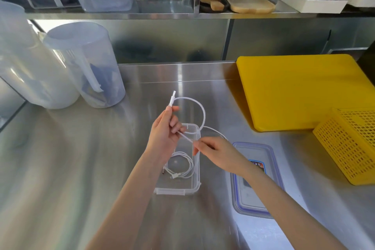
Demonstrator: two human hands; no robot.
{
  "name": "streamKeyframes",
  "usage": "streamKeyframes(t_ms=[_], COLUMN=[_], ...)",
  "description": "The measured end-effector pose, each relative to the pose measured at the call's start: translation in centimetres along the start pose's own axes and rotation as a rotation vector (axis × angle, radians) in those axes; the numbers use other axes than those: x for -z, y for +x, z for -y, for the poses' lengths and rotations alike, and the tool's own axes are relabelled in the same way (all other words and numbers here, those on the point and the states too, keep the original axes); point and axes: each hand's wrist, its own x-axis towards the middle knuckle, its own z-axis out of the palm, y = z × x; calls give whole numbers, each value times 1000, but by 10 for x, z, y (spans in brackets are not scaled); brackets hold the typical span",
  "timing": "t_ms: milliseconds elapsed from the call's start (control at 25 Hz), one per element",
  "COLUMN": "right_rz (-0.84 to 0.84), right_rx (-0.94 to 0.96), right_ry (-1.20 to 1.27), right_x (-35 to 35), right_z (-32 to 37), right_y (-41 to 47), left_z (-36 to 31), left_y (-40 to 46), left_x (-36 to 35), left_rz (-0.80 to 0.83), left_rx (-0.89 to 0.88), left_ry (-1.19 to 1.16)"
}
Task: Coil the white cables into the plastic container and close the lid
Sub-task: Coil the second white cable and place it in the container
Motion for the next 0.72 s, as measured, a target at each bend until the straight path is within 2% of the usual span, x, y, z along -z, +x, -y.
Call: streamKeyframes(t_ms=[120,280,480,560,720], right_rz=[24,24,-102,-192,-312], right_rx=[-30,-111,-227,-265,-343], right_ry=[-59,-160,-249,-119,494], right_x=[8,21,58,62,58], right_z=[-7,-18,-28,-29,-14], right_y=[-3,-11,-23,-20,-4], left_z=[-13,-25,-41,-38,-10], left_y=[5,4,7,6,-1], left_x=[8,12,29,30,19], left_rz=[4,-22,-132,-125,-89], left_rx=[-25,-77,-152,-163,-154], left_ry=[8,158,285,359,523])
